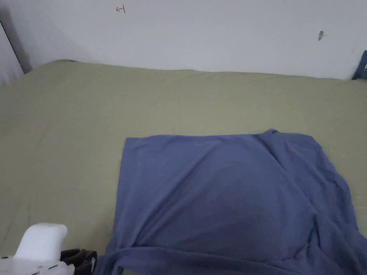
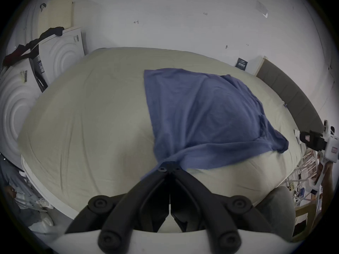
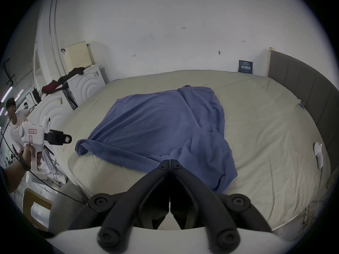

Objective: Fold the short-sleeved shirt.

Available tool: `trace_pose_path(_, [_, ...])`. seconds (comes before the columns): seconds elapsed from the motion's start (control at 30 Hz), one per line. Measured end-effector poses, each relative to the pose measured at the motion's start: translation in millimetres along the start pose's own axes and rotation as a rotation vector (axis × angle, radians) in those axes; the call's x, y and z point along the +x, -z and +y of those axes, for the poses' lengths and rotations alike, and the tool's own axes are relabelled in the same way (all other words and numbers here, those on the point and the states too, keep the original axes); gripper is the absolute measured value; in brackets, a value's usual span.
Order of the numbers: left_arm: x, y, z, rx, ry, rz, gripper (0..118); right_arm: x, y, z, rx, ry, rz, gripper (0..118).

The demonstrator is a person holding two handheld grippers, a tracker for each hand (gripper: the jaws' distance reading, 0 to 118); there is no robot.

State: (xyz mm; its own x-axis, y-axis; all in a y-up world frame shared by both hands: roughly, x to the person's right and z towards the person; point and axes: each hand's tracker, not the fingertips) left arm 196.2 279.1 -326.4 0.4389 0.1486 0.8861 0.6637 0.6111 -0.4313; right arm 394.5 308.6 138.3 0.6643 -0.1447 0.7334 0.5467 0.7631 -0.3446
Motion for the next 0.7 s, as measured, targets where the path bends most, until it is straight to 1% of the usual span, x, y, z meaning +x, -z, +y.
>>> trace_pose_path(0.07, [-6, 11, 6, -0.06, -0.011, -0.049, 0, 0, 2, -5, -0.006, 0.014, 0.011, 0])
trace_pose_path(0.1, [-10, 20, 12, -0.089, -0.012, -0.038, 0, 0, 5, -1, -0.011, 0.026, 0.02, 0])
trace_pose_path(0.13, [-12, 27, 15, -0.074, -0.018, -0.031, 0, -1, 7, -1, -0.023, 0.033, 0.028, 0])
trace_pose_path(0.17, [-16, 32, 19, -0.058, 0.003, -0.016, 0, -2, 8, -2, -0.025, 0.034, 0.029, 0])
trace_pose_path(0.2, [-11, 37, 21, -0.099, 0.021, -0.043, 0, -4, 7, -3, -0.025, 0.033, 0.032, 0])
trace_pose_path(0.23, [-10, 39, 22, -0.097, 0.034, -0.032, 0, -3, 8, 1, -0.028, 0.027, 0.037, 0])
trace_pose_path(0.3, [-4, 44, 19, -0.11, 0.165, -0.109, 0, -6, 6, 1, -0.03, 0.005, 0.04, 0])
trace_pose_path(0.37, [4, 46, 18, -0.122, 0.317, -0.122, 0, -4, 6, 5, -0.036, -0.001, 0.039, 0])
trace_pose_path(0.43, [4, 51, 13, -0.17, 0.399, -0.08, 0, -3, 5, 4, -0.037, 0.008, 0.048, 0])
trace_pose_path(0.47, [6, 57, 15, -0.174, 0.41, -0.062, 5, -3, 4, 3, -0.034, 0.01, 0.045, 0])
trace_pose_path(0.5, [4, 60, 13, -0.183, 0.418, -0.056, 21, -2, 7, 7, -0.038, 0.013, 0.042, 0])
trace_pose_path(0.53, [2, 62, 11, -0.188, 0.428, -0.057, 44, -2, 7, 7, -0.043, 0.017, 0.042, 0])
trace_pose_path(0.57, [-2, 63, 8, -0.186, 0.424, -0.056, 70, -3, 6, 5, -0.041, 0.023, 0.046, 0])
trace_pose_path(0.6, [-1, 68, 11, -0.191, 0.432, -0.055, 70, -4, 6, 5, -0.04, 0.028, 0.053, 0])
trace_pose_path(0.67, [-4, 69, 4, -0.224, 0.429, -0.064, 85, -5, 6, 6, -0.045, 0.029, 0.056, 0])
trace_pose_path(0.7, [-4, 66, -1, -0.23, 0.43, -0.088, 86, -6, 5, 5, -0.048, 0.027, 0.06, 0])
